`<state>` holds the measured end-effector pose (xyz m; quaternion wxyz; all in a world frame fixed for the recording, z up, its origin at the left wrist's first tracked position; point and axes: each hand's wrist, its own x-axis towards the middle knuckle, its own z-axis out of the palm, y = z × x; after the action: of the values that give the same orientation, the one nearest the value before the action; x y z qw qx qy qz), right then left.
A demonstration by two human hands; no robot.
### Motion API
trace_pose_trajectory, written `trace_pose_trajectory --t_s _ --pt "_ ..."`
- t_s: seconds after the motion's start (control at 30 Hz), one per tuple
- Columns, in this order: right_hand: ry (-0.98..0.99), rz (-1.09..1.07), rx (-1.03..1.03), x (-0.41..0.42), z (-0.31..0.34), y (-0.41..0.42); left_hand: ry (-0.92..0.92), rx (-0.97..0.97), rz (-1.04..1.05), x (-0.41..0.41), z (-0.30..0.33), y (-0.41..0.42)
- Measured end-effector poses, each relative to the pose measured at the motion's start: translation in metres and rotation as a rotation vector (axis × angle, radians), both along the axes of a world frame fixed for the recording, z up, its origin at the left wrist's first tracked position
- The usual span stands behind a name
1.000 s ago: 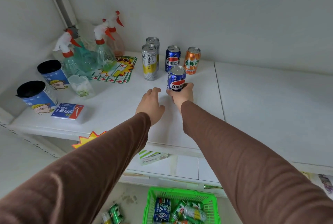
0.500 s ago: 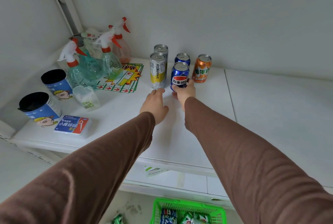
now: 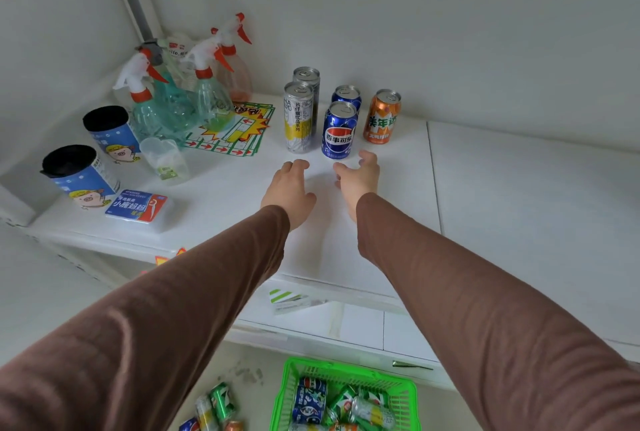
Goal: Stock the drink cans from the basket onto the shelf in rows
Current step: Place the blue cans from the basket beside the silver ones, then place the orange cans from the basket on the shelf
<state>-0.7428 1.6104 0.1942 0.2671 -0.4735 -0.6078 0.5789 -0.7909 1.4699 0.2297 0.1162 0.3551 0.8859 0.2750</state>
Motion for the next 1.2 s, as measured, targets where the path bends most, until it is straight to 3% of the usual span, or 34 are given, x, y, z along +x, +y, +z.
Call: trace_pose_trajectory --t_s 0.13,0.37,0.57,0.73,1.2 --pt "-0.033 0.131 0.134 0.049 0.011 -0.028 0.098 0.046 -0.019 0.031 -0.005 -0.022" --pt "-0.039 0.303 0.585 0.135 0.004 -0.083 0.301 0.189 -0.054 0.091 -0.026 -0.076" --pt "0.023 0.337 0.898 0.192 -0.016 -0.142 0.389 0.298 -0.075 0.145 -0.048 -0.132" --pt "0.003 0.405 0.786 0.24 -0.072 -0.189 0.358 0.281 -0.117 0.2 -0.101 -0.186" --pt "-0.568 0.53 0.378 0.393 -0.348 -0.182 0.018 -0.148 -0.031 0.336 -0.352 -0.239"
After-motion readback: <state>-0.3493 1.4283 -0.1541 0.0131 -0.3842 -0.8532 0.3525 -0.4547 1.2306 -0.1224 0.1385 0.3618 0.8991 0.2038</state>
